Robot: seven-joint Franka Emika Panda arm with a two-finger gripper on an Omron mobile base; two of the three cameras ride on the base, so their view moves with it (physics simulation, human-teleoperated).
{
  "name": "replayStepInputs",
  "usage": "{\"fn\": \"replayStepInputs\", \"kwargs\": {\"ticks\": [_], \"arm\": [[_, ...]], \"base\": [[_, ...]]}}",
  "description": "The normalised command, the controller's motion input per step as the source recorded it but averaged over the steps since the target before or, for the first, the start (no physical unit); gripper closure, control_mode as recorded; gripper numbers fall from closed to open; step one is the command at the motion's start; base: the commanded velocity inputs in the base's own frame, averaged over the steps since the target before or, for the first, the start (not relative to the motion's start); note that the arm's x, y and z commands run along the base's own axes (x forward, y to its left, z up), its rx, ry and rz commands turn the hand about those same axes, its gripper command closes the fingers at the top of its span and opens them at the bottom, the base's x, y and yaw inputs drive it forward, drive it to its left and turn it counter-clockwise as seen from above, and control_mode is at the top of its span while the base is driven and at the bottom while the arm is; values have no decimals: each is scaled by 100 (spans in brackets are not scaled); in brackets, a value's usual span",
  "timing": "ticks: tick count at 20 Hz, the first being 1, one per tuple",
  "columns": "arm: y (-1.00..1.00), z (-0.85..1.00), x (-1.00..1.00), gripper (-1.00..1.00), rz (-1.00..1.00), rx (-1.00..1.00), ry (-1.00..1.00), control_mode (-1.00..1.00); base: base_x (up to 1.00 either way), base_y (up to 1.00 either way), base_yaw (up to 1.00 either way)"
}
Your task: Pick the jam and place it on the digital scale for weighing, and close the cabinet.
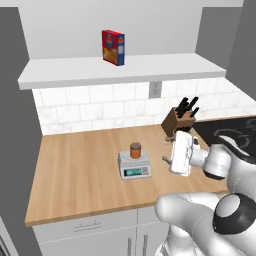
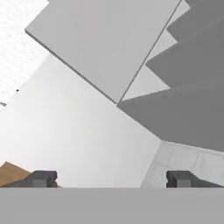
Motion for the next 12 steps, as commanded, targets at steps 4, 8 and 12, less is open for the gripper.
{"fn": "replayStepInputs", "kwargs": {"ticks": [4, 8, 12], "arm": [[-94, 78, -45, -100, -6, 30, -36, -100], [-91, 67, -47, -100, -6, 31, -30, -100], [-93, 58, -36, -100, -6, 32, -20, -100]], "base": [[0, 0, 0], [0, 0, 0], [0, 0, 0]]}}
